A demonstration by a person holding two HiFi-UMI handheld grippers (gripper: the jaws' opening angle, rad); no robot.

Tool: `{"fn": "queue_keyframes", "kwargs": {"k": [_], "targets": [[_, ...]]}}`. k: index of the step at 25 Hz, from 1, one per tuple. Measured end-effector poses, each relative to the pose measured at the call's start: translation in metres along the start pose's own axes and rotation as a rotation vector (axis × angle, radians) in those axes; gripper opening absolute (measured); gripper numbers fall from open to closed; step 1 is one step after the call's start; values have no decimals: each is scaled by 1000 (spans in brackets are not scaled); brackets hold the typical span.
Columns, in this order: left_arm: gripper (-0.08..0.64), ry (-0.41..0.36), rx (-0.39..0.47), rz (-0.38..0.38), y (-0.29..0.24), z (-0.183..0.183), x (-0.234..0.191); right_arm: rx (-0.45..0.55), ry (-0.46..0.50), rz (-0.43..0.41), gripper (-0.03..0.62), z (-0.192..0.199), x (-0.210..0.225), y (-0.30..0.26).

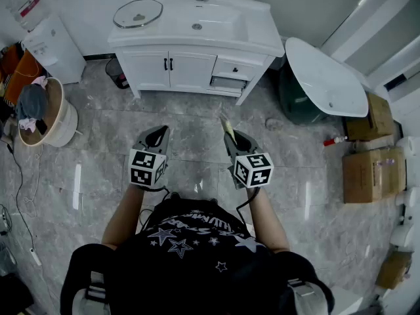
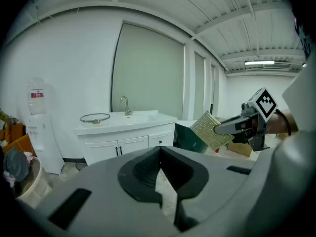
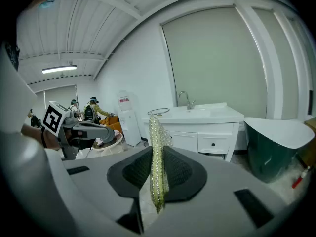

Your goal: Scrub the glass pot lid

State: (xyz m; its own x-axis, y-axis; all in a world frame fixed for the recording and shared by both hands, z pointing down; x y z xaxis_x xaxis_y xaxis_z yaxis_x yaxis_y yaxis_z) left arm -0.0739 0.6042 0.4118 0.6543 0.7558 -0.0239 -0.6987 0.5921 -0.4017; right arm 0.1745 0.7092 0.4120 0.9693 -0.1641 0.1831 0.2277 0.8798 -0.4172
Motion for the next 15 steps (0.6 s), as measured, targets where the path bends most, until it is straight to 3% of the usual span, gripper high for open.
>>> {"fn": "queue_keyframes", "kwargs": {"k": [4,8,15], "targets": [[9,-27,31,-15,-4,-15,-6,15,17,-4,66,-5,0,-3],[9,5,57,2,-3,-20,-2,24,20,-6,66,-5,-1,-1],[9,49,30,-1,-5,-7,5,12,20,4,66,-3,1,-2]]}}
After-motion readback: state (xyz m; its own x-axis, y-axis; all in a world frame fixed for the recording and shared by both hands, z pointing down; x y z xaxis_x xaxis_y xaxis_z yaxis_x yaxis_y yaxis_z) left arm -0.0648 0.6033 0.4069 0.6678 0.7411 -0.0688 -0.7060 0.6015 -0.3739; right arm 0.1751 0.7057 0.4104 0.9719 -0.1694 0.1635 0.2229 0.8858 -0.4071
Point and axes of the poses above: the fingertips, and each gripper's own axes: y backward along the fingers, x to its right, z out of its underside, the point moved 8 cm from there along y, backward along the fingers, and after that the axes turned 4 degrees about -z, right-handed, at the moved point
